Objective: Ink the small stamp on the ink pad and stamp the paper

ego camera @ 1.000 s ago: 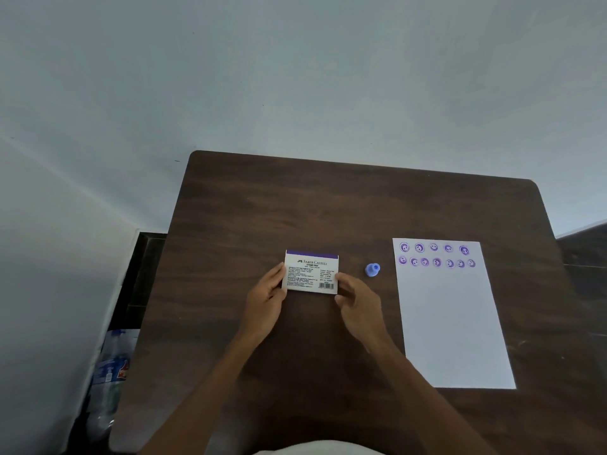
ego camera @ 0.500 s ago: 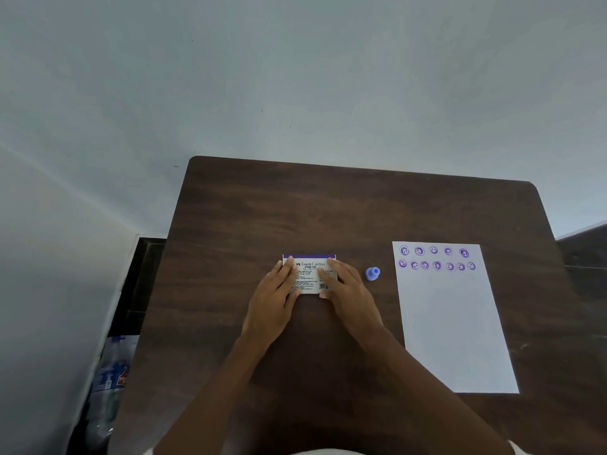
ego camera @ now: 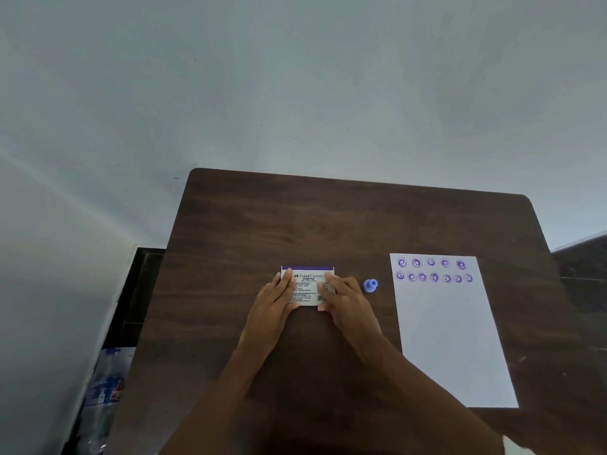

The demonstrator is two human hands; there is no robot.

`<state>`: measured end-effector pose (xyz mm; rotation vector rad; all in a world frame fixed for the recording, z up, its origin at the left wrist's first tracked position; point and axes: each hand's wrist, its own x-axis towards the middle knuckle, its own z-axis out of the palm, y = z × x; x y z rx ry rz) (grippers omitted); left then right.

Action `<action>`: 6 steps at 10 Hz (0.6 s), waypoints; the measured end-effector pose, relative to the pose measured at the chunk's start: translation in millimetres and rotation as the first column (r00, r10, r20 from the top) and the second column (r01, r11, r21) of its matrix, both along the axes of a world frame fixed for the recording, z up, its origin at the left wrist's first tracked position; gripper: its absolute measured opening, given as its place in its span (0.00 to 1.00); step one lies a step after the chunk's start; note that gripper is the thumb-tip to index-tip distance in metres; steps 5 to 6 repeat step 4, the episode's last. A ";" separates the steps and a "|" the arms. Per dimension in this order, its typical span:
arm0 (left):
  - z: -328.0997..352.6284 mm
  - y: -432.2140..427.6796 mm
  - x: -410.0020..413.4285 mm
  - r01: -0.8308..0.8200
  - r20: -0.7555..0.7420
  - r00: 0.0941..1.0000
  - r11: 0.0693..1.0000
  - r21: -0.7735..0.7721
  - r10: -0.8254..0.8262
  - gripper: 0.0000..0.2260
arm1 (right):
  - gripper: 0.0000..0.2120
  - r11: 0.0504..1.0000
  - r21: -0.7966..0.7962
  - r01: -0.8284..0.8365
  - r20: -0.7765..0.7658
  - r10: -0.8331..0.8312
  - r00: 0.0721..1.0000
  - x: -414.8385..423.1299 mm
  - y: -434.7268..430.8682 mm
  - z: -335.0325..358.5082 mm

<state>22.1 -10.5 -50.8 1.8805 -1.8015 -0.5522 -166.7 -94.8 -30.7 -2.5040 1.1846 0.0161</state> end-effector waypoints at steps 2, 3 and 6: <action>4.0 6.1 -2.2 -0.005 0.075 0.997 0.997 0.082 -0.001 0.27 | 0.24 0.998 0.001 0.062 0.046 -0.062 0.997 -3.3 5.6 9.6; 15.8 14.1 -11.6 -0.044 0.218 0.975 0.998 0.033 0.035 0.28 | 0.31 0.979 -0.143 0.142 0.033 -0.139 0.990 -11.6 23.4 15.3; 27.0 12.3 -26.1 -0.027 0.286 0.958 1.000 -0.015 0.030 0.28 | 0.37 0.958 -0.218 0.188 0.004 -0.192 0.981 -24.2 35.5 14.2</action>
